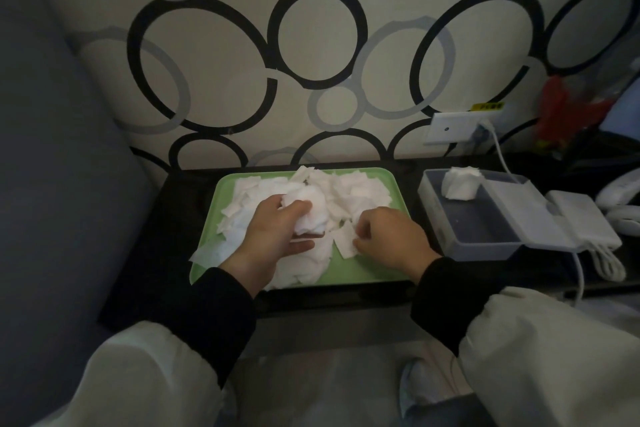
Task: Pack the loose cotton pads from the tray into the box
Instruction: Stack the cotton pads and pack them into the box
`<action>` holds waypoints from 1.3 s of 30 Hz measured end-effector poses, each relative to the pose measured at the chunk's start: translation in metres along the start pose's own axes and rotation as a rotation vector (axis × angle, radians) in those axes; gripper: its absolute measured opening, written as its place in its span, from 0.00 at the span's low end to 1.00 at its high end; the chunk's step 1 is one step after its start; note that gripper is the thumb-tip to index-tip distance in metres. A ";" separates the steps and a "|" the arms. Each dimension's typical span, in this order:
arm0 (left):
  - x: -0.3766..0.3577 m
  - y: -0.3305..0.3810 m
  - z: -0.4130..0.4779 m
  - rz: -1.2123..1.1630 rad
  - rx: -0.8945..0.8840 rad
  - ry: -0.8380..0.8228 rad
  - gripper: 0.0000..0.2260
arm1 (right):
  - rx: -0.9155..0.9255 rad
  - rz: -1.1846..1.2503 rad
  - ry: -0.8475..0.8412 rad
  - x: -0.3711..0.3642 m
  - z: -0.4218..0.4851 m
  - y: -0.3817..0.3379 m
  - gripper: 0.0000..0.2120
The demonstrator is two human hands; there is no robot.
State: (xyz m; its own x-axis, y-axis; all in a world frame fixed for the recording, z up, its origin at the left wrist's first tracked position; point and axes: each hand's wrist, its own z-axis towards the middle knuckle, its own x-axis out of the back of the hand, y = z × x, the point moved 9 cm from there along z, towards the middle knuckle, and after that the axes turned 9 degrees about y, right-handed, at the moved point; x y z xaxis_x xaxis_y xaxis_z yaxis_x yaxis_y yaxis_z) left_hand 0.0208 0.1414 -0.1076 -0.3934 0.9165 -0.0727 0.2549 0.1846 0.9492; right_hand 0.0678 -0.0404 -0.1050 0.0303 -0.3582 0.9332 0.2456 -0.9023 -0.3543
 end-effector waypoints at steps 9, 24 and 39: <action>0.005 -0.002 0.003 -0.031 0.021 0.038 0.12 | -0.373 1.063 -0.074 0.008 -0.008 0.012 0.06; -0.025 0.001 -0.013 -0.045 -0.026 -0.074 0.13 | -0.235 1.198 -0.093 0.023 -0.014 -0.022 0.08; -0.041 0.000 -0.023 -0.281 0.094 -0.153 0.09 | -0.277 0.978 0.078 0.030 -0.014 -0.015 0.07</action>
State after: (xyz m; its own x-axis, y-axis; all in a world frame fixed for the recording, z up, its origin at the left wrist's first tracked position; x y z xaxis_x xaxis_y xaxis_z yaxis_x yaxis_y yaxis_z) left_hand 0.0166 0.0954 -0.0980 -0.3244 0.8662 -0.3800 0.2384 0.4636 0.8534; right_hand 0.0518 -0.0409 -0.0726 0.0319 -0.9740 0.2241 -0.0860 -0.2261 -0.9703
